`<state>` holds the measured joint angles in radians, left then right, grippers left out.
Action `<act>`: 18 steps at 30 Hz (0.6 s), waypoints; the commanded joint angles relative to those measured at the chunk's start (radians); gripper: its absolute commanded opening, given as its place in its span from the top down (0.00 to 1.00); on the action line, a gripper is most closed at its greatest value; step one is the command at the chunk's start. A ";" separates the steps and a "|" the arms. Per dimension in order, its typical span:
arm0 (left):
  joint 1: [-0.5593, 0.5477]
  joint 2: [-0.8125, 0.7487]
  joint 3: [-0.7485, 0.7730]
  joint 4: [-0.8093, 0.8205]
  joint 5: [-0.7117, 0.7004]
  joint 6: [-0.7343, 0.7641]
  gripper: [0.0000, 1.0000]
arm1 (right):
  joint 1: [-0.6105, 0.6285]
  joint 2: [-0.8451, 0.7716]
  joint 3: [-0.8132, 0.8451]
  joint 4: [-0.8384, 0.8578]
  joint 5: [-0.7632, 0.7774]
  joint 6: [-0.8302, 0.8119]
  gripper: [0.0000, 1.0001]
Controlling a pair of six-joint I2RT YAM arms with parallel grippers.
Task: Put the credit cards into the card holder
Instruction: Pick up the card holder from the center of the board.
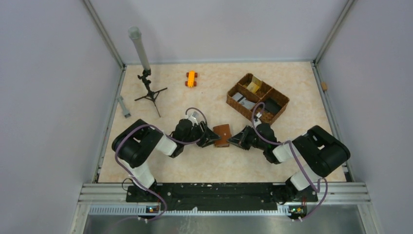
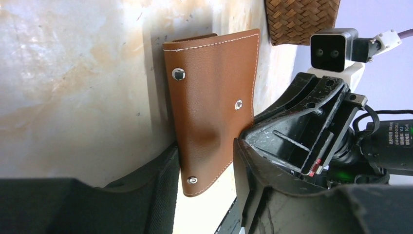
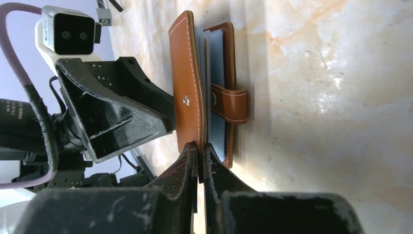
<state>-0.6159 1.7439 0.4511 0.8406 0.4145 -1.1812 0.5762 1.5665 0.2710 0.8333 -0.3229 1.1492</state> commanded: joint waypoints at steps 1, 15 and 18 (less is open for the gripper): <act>-0.006 -0.042 -0.007 0.175 0.056 -0.018 0.56 | 0.039 -0.006 0.059 0.065 -0.032 -0.018 1.00; 0.001 -0.260 -0.014 0.138 0.097 0.033 0.97 | 0.045 -0.257 0.186 -0.309 -0.015 -0.228 0.81; 0.022 -0.351 -0.022 0.089 0.115 0.090 1.00 | 0.039 -0.367 0.255 -0.499 0.033 -0.308 0.53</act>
<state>-0.5980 1.5215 0.4225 0.8608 0.4339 -1.1538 0.5949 1.3277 0.4126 0.5251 -0.3161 0.9733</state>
